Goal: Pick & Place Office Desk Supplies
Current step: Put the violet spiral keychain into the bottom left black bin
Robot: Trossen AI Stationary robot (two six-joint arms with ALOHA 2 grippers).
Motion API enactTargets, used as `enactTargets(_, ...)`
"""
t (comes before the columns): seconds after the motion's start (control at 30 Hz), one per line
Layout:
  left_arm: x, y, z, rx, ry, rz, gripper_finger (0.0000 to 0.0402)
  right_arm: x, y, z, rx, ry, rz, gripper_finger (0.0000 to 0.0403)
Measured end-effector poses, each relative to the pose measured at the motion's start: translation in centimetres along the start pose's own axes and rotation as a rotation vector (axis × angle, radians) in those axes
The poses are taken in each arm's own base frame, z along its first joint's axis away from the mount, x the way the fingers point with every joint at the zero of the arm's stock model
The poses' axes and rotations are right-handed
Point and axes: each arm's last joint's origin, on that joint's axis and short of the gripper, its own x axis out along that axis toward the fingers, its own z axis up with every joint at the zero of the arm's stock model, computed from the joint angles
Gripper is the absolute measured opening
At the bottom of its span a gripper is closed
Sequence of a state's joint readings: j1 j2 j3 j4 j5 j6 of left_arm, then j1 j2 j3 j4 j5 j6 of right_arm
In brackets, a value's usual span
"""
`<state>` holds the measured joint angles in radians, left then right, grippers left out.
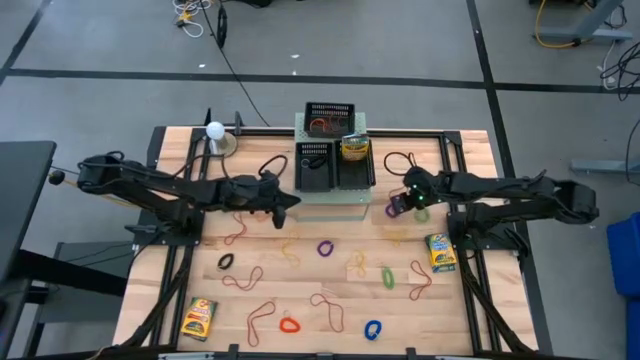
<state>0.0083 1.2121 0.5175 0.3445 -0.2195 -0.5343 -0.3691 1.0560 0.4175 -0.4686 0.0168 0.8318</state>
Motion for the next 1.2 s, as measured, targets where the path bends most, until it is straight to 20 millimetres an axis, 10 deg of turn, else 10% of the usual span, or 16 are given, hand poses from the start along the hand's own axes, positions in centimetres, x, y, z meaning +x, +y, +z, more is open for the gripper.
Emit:
enactTargets(0.63, -0.3, 0.9, -0.9, 0.185, -0.038, 0.049, 0.0011, 2.3, -0.2, 0.2, 0.077, 0.096, -0.047, 0.0170)
enactTargets(1.2, -0.3, 1.0, -1.0, 0.122, -0.033, 0.049, 0.0012, 0.4, 1.0, 1.3, 0.033, 0.083, -0.030, 0.0018)
